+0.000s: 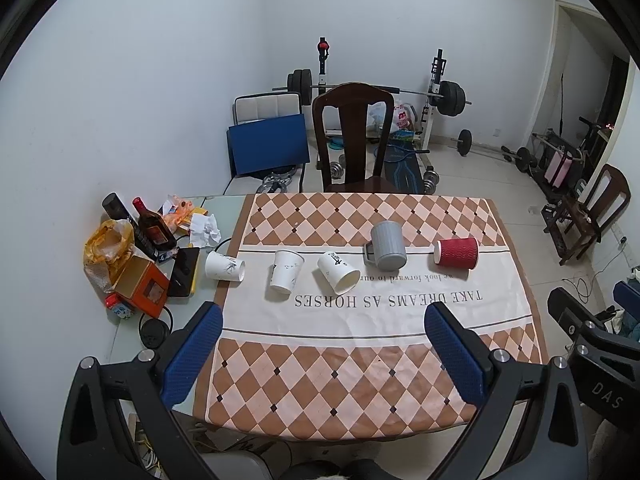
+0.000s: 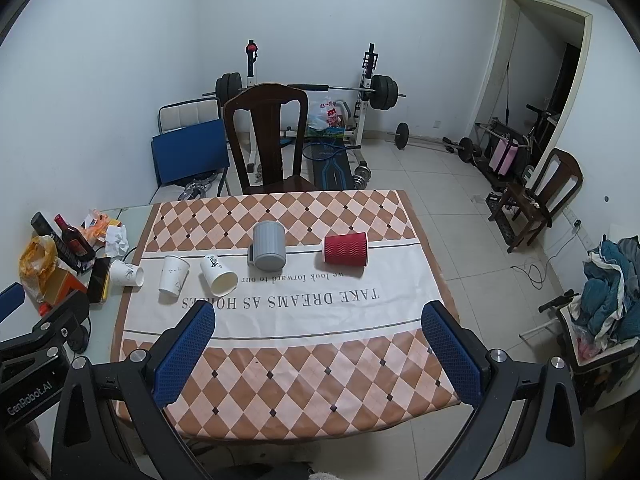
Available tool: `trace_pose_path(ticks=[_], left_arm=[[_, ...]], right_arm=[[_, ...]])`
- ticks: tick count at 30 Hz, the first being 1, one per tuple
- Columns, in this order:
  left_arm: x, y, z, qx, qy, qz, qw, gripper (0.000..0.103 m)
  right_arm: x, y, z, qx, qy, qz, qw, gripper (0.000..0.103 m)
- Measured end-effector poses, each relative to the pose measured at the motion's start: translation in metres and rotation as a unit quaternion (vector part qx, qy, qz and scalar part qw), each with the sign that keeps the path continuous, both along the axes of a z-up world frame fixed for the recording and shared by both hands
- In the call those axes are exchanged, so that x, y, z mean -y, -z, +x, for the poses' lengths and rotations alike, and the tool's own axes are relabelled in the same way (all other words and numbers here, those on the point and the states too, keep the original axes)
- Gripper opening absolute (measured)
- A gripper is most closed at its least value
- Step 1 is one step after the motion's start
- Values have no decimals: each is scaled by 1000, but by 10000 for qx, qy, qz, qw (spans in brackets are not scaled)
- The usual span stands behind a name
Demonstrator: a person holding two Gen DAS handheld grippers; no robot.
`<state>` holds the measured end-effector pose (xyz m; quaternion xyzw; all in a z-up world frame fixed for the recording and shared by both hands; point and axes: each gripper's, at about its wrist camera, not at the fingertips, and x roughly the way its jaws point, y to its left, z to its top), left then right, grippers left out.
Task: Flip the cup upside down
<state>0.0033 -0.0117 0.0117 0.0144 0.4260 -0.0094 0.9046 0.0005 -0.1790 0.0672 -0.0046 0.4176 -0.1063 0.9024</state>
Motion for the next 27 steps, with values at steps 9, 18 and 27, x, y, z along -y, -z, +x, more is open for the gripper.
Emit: trace_pose_path(ticks=[9, 18, 27], left_arm=[[-1, 1, -1, 11, -2, -7, 10000, 103], [-1, 0, -1, 21, 4, -11, 10000, 103], [-2, 1, -1, 13, 3, -21, 10000, 103]], right_arm=[[-1, -1, -1, 5, 0, -18, 10000, 103], [1, 1, -1, 4, -1, -14, 10000, 103], [0, 1, -2, -10, 13, -29, 10000, 103]])
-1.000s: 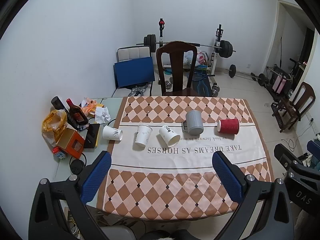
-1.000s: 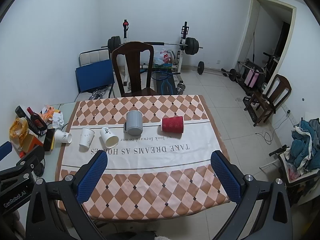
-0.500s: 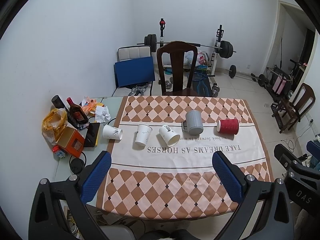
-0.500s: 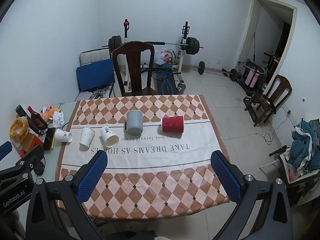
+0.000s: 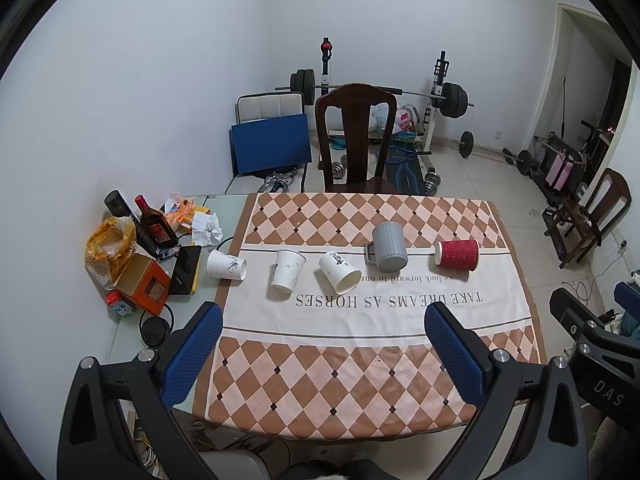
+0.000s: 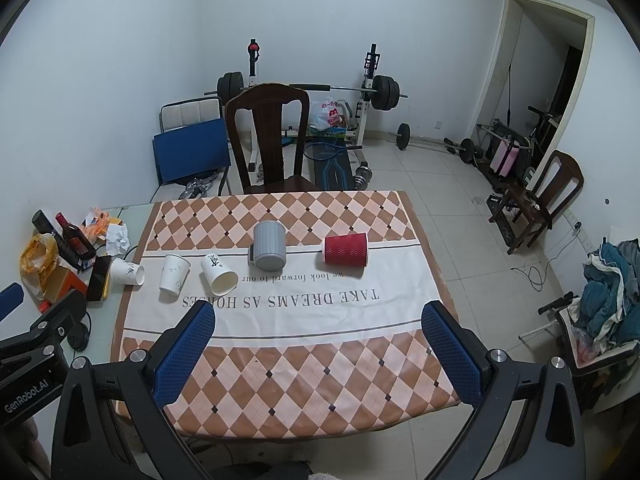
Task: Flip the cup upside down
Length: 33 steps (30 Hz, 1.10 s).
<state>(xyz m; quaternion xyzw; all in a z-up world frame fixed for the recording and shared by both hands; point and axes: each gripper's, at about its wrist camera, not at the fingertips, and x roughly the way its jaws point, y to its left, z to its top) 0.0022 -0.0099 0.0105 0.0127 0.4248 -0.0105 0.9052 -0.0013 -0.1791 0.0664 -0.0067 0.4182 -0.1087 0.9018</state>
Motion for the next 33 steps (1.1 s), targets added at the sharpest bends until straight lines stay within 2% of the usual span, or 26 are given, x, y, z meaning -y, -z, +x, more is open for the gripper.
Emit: trace_pose_path(ticks=[8, 12, 15, 19, 23, 27, 30, 33], left_arm=[[1, 6, 6, -171, -288, 33, 9994, 103], [-8, 30, 19, -328, -710, 127, 9969, 103], [-19, 61, 29, -539, -1011, 274, 9930, 103], [-39, 107, 45, -1031, -1290, 448, 9852, 103], [-65, 153, 65, -1469, -1544, 707, 9745, 103], [-94, 194, 91, -1868, -1734, 771, 9639, 103], [-122, 222, 117, -2162, -1869, 652, 9561, 103], [-156, 250, 148, -2575, -2137, 176, 9422, 103]], right_arm=[[12, 8, 14, -166, -107, 90, 9998, 103], [14, 39, 37, -508, -243, 139, 9983, 103], [9, 77, 60, -893, -431, 148, 9950, 103], [-5, 137, 93, -1413, -677, 81, 9876, 103], [-27, 203, 122, -1960, -772, 97, 9775, 103], [-50, 266, 150, -2446, -766, 34, 9666, 103], [-64, 306, 168, -2767, -627, 53, 9589, 103], [-69, 334, 186, -3029, -343, 123, 9523, 103]])
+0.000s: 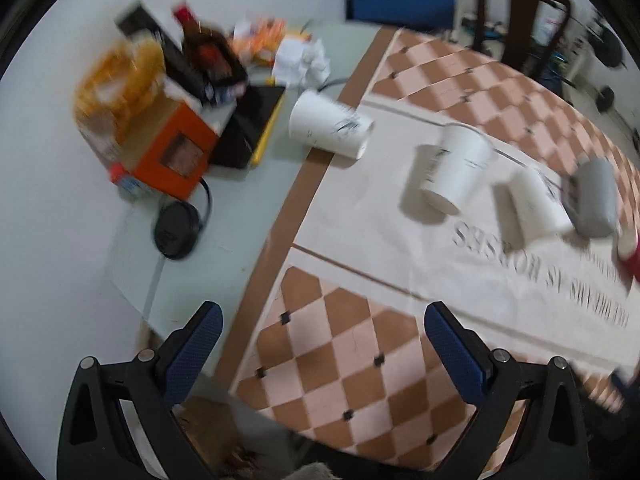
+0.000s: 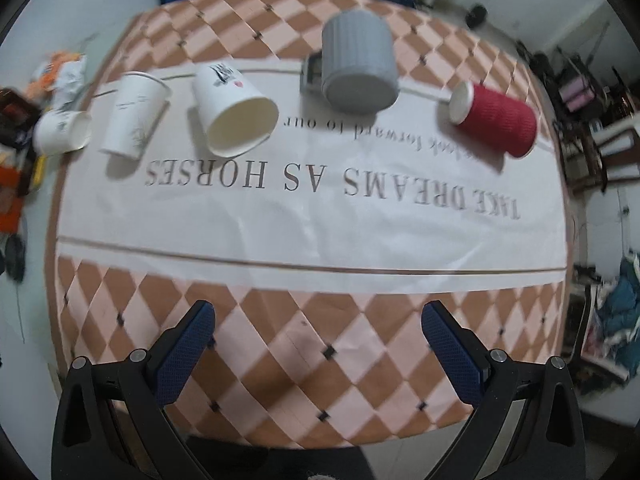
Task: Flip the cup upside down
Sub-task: 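Reach the left gripper to the white grass-print paper cup and grasp it, then lift the white cup with the left gripper and carry it toward the right gripper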
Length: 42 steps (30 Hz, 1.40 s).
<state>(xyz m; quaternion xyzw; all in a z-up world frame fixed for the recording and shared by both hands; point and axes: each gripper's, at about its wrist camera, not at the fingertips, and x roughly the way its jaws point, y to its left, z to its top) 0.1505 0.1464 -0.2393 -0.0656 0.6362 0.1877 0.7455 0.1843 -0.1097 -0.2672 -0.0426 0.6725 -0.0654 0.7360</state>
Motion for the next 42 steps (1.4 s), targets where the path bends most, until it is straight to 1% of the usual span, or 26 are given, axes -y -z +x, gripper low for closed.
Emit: trace_pose_path(ticks=[1, 2, 3, 4, 5, 8, 9, 12, 13, 14, 15, 19, 21, 22, 23, 24, 25, 28, 29, 31, 32, 34, 35, 37, 40, 42], left_arm=[[-11, 8, 10, -65, -191, -207, 9996, 103], [-27, 17, 22, -96, -455, -511, 9976, 103], [-37, 24, 31, -111, -657, -736, 9951, 103], [-47, 30, 40, -92, -871, -979, 9913, 103], [-61, 37, 50, -48, -1128, -1241, 9858, 103], [-83, 54, 76, -7, -1532, -1664, 9741, 103], [-88, 59, 85, 18, -1625, -1714, 9717, 103], [-101, 73, 109, 60, -1728, -1800, 9684, 102], [-106, 78, 117, 65, -1765, -1841, 9669, 98], [-111, 83, 124, 67, -1810, -1897, 9650, 94], [-115, 89, 131, 44, -1859, -1951, 9630, 93], [-131, 108, 150, 49, -2118, -2182, 9526, 92], [-137, 117, 156, 52, -2246, -2237, 9484, 81], [-139, 120, 159, 64, -2283, -2266, 9468, 73], [-141, 122, 161, 89, -2301, -2308, 9454, 72], [-142, 123, 164, 110, -2274, -2274, 9468, 71], [-142, 121, 166, 142, -2201, -2195, 9503, 70], [-137, 111, 171, 262, -1724, -1814, 9678, 69], [-135, 108, 173, 285, -1579, -1728, 9718, 68], [-128, 99, 172, 316, -1184, -1481, 9813, 68], [-123, 92, 168, 335, -913, -1303, 9867, 68], [-111, 79, 159, 394, -452, -984, 9933, 68], [-104, 73, 155, 409, -222, -840, 9954, 68], [-86, 61, 137, 388, 279, -597, 9971, 68], [-58, 51, 109, 232, 789, -500, 9954, 68], [-37, 48, 91, 96, 962, -583, 9936, 68]], right_arm=[[-2, 12, 8, -89, 197, 28, 9998, 103], [-3, 17, 12, -160, 337, 51, 9993, 103], [-4, 27, 20, -242, 551, 85, 9982, 103], [-4, 36, 25, -325, 759, 138, 9965, 103], [-5, 41, 31, -412, 922, 175, 9947, 103], [-6, 63, 43, -672, 1493, 289, 9861, 103], [-6, 68, 45, -716, 1651, 278, 9833, 103], [-8, 83, 50, -844, 2068, 263, 9744, 103], [-9, 87, 51, -877, 2163, 234, 9721, 103], [-10, 91, 52, -883, 2222, 187, 9708, 103], [-12, 93, 54, -898, 2251, 127, 9701, 103], [-20, 95, 59, -933, 2310, 8, 9685, 103], [-22, 96, 63, -938, 2296, -21, 9688, 103], [-24, 96, 64, -937, 2288, -45, 9689, 103], [-27, 96, 68, -949, 2282, -45, 9690, 103], [-29, 96, 70, -974, 2270, -46, 9690, 102], [-31, 95, 73, -996, 2261, -34, 9690, 102], [-38, 93, 76, -1018, 2190, -16, 9704, 101], [-39, 90, 75, -1010, 2151, -10, 9713, 101], [-43, 88, 75, -1057, 2028, 28, 9735, 101], [-40, 85, 74, -1057, 1980, 71, 9744, 101], [-42, 78, 71, -1051, 1794, 129, 9781, 101], [-31, 79, 67, -1026, 1702, 152, 9799, 101], [-32, 71, 62, -966, 1407, 152, 9852, 101], [-23, 65, 52, -879, 1079, 175, 9901, 101], [-17, 58, 42, -831, 844, 181, 9928, 101]])
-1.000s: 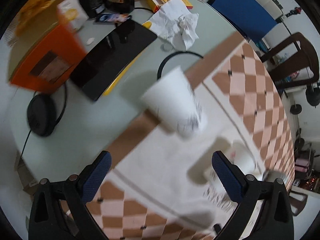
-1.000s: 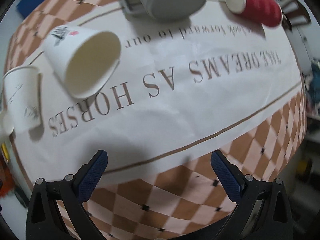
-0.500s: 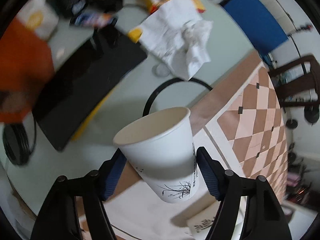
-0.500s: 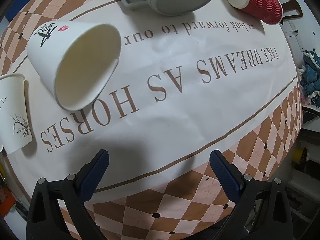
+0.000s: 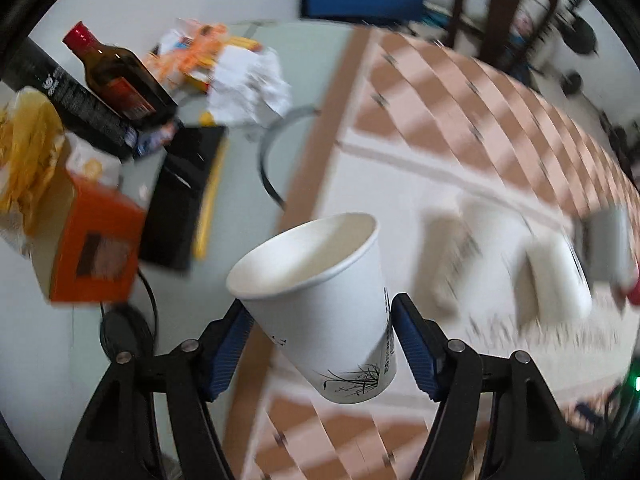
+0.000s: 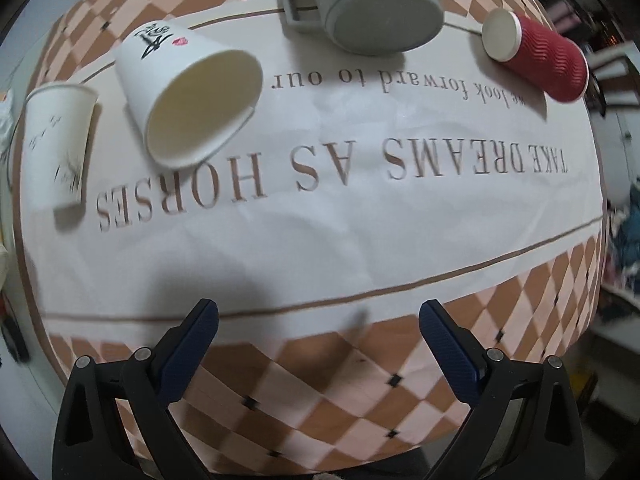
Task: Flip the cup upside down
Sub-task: 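Lift the white cup with the left gripper and carry it toward the right gripper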
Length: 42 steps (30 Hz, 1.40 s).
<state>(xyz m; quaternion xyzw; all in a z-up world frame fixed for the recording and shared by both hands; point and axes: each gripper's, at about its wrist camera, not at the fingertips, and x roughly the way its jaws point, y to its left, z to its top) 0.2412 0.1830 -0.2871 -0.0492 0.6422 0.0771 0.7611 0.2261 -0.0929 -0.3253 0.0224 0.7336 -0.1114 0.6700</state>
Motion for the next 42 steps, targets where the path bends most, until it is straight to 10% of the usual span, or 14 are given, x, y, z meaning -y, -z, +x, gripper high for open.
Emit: trace_pose_path(ticks=[12, 22, 42], left_arm=[[169, 5, -91, -412, 942, -290, 9943, 68], [287, 55, -107, -1106, 1865, -821, 9728, 68], [300, 90, -99, -1334, 1821, -1104, 9679, 83]], right_arm=[[90, -21, -74, 110, -415, 297, 9986, 101], [179, -30, -131, 58, -203, -257, 9994, 101], [210, -11, -121, 105, 257, -428, 9987, 101]])
